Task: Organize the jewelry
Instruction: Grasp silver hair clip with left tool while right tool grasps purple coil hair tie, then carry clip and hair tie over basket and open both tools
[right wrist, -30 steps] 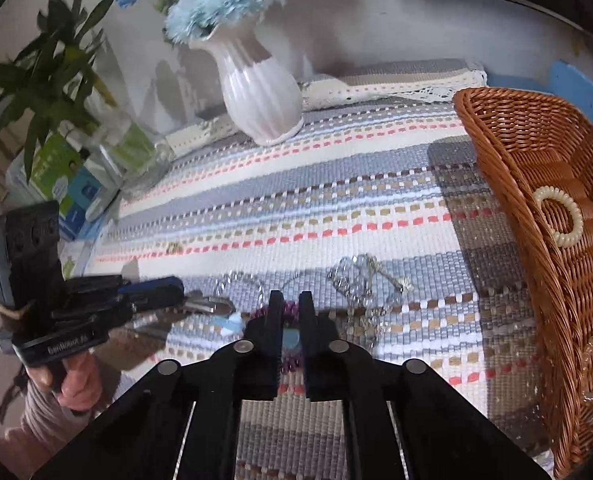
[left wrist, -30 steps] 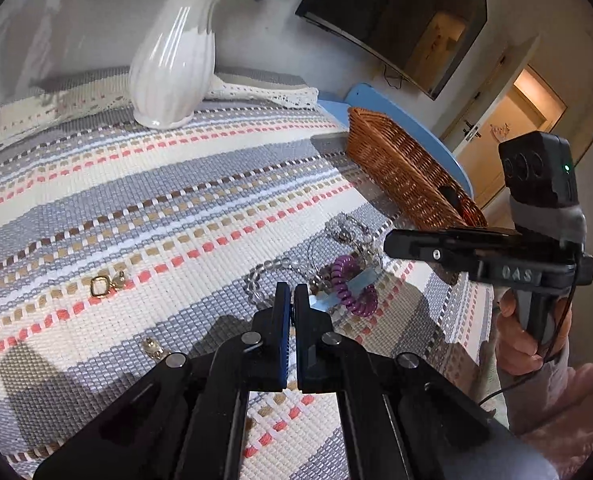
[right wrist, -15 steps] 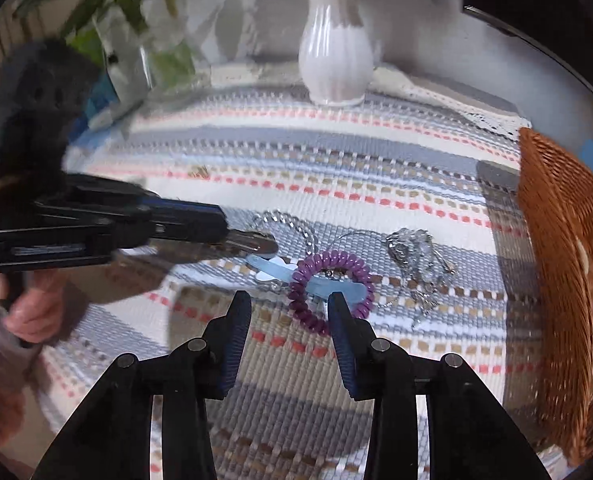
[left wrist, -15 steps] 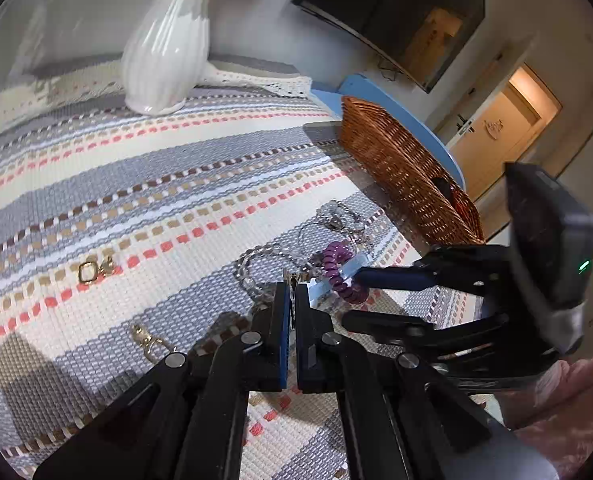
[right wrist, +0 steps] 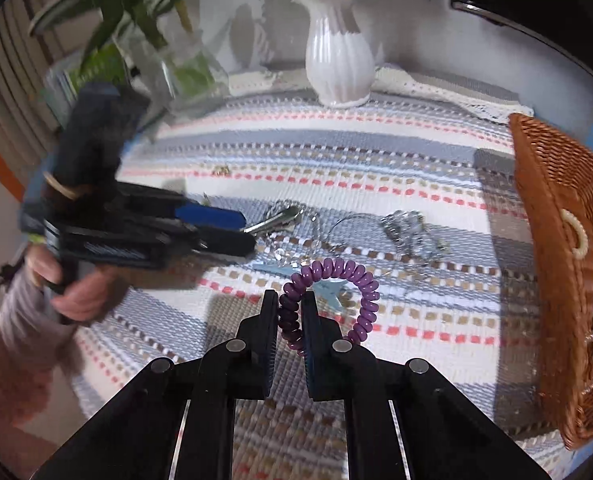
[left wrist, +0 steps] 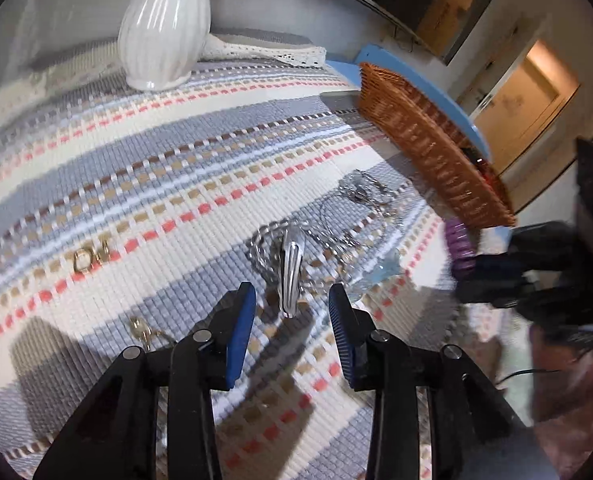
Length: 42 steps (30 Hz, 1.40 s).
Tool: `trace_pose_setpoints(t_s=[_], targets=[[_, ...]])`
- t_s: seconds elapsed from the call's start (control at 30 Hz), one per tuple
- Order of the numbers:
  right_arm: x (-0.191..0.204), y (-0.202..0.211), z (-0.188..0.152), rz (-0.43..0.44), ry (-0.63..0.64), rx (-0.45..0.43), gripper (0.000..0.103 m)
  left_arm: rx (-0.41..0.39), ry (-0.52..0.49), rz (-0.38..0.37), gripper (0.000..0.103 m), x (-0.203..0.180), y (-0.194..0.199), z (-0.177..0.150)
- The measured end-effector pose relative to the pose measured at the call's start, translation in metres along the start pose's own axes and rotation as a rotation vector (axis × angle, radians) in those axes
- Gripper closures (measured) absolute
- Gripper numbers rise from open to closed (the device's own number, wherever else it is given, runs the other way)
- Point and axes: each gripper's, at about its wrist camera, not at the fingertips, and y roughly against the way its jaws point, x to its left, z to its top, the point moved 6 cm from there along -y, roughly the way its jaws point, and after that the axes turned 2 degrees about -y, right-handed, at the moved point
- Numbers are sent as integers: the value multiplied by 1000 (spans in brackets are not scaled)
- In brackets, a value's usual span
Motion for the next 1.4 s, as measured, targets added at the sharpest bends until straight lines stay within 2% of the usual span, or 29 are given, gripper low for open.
trace_pose_setpoints(t_s=[0.03, 0.07, 0.1, 0.13, 0.23, 0.3, 0.33, 0.37, 0.53, 0.67, 0.77, 0.83, 0.93, 1.07, 1.17, 1.33, 1.37, 1.4], targets=[[1, 5, 0, 10, -4, -10, 92, 1, -5, 12, 65, -2, -1, 1], [-2, 11, 1, 35, -17, -24, 92, -1, -9, 18, 71, -2, -2, 2], [-4, 14, 2, 43, -25, -33, 92, 3, -18, 38, 91, -2, -5, 2], [-7, 14, 2, 37, -28, -40, 92, 10, -24, 62, 93, -2, -6, 2], [-15, 14, 3, 58, -69, -50, 92, -23, -3, 12, 93, -4, 3, 5], [-17, 18, 3, 65, -76, -64, 92, -42, -8, 30, 94, -7, 12, 8], [-18, 21, 4, 65, -75, -74, 92, -50, -10, 35, 96, -10, 16, 9], [-19, 29, 5, 66, -76, -93, 92, -65, -13, 31, 103, -14, 23, 13], [-38, 72, 13, 64, -104, -195, 92, -136, -82, 33, 103, -47, 47, 47], [-68, 109, 18, -1, -137, -281, 92, -164, -123, 18, 103, -77, 48, 84], [-112, 134, 25, -71, -205, -340, 92, -182, -150, -20, 103, -105, 34, 119], [-147, 141, 29, -118, -269, -350, 92, -185, -169, -37, 103, -125, 17, 142], [-197, 138, 32, -130, -366, -328, 92, -168, -187, -93, 103, -155, -18, 174], [-245, 117, 28, -142, -455, -256, 92, -110, -200, -138, 103, -186, -62, 189], [-262, 103, 23, -133, -479, -222, 91, -67, -202, -169, 103, -202, -89, 190], [-270, 94, 22, -126, -481, -202, 89, -50, -197, -164, 103, -208, -99, 186], [-269, 94, 21, -120, -480, -196, 88, -41, -197, -156, 98, -209, -99, 186], [-269, 95, 20, -111, -484, -192, 81, -26, -196, -141, 86, -209, -100, 186]])
